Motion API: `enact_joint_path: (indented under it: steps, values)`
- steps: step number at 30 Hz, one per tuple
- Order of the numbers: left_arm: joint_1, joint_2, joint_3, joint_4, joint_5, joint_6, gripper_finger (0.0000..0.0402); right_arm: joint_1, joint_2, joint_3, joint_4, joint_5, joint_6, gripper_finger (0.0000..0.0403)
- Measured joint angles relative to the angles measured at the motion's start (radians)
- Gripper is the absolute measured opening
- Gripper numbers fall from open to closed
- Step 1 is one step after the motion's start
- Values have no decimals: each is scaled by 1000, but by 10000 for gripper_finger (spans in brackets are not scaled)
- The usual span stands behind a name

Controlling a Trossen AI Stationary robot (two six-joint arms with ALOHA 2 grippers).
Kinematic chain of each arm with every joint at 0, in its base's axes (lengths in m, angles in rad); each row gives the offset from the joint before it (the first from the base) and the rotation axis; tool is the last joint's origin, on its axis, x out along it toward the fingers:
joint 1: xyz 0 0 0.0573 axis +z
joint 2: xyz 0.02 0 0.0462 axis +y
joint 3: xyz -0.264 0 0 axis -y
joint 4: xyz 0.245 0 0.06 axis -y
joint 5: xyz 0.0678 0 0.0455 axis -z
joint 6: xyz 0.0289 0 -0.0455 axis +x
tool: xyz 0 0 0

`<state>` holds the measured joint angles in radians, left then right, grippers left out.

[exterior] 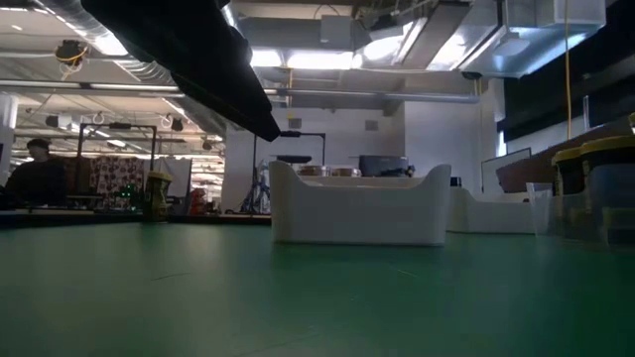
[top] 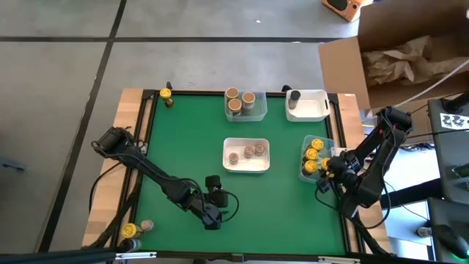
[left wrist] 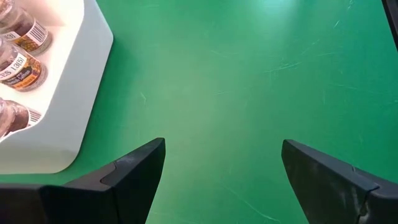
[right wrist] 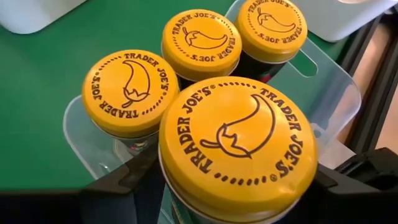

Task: Sort spices by type
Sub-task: Put the yellow seasoning can into the bottom transparent bin

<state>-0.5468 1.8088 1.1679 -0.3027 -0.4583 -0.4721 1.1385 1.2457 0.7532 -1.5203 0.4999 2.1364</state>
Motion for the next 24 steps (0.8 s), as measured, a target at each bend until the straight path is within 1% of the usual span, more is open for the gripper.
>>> enact_joint_path:
  steps: [6, 8, 10, 15, 24]
  values:
    - [0, 0, 0, 0, 0, 0, 319, 0, 3, 0, -3, 3, 4, 231]
    - [0, 0, 0, 0, 0, 0, 319, 0, 8, 0, 7, 2, -28, 231]
    - [0, 0, 0, 0, 0, 0, 319, 0, 22, 0, 24, -6, -55, 231]
    - [0, 0, 0, 0, 0, 3, 319, 0, 67, 0, 26, -12, -63, 232]
    - [0, 0, 0, 0, 0, 4, 319, 0, 134, 0, 28, -22, -76, 273]
